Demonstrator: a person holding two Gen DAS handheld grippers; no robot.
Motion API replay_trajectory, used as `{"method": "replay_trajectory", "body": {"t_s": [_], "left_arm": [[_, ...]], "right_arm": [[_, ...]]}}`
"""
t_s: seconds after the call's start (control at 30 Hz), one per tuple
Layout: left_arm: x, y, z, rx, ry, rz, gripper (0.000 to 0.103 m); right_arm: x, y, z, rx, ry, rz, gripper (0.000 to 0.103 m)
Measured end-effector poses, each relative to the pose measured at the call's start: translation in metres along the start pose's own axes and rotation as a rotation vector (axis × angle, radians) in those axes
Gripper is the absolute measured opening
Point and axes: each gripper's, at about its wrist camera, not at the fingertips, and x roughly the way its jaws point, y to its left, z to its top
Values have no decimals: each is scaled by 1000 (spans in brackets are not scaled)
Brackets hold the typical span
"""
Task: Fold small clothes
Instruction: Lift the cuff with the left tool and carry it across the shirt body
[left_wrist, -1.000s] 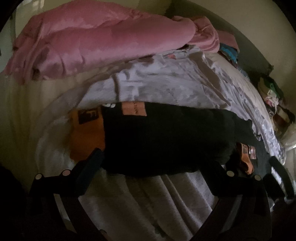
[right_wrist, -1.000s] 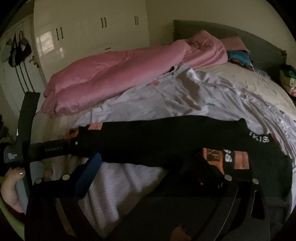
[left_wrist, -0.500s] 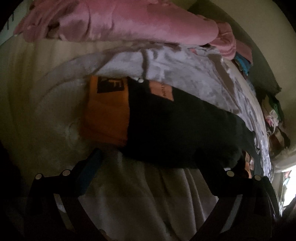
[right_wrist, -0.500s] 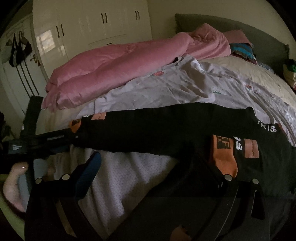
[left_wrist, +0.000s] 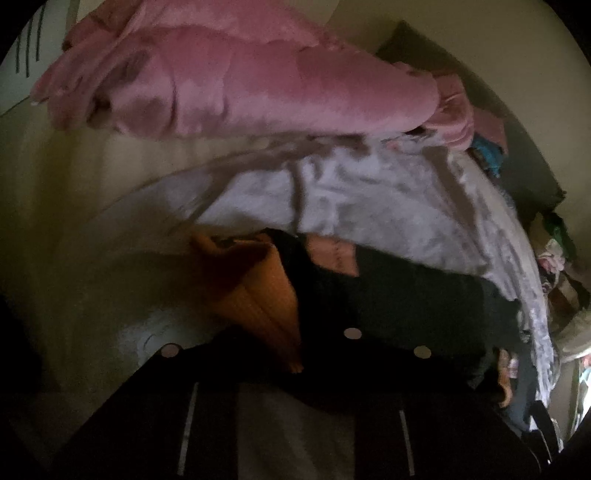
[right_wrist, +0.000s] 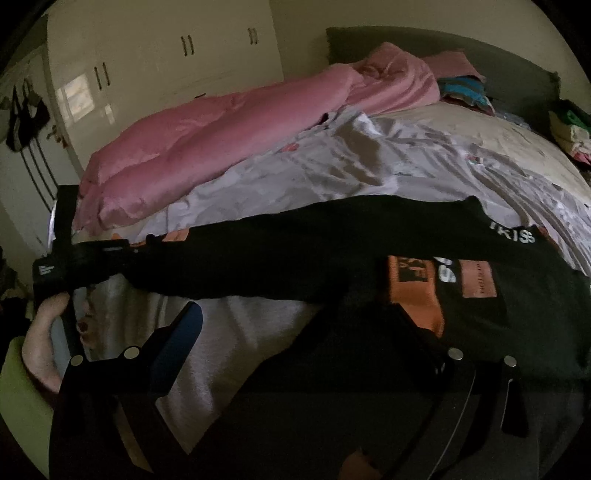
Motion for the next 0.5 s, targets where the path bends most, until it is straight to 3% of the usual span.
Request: {"method": "replay_trajectory", "body": {"t_s": [0.37,0.5], "left_arm": [[-66,-81,-2,206,-169,-117,6],[-82,-110,-8,259,-181,-175,6]], "right_arm": [[-37,-40,-4,82,-65,-47,98],[-55,-55,-4,107,-95,-66,98]]}}
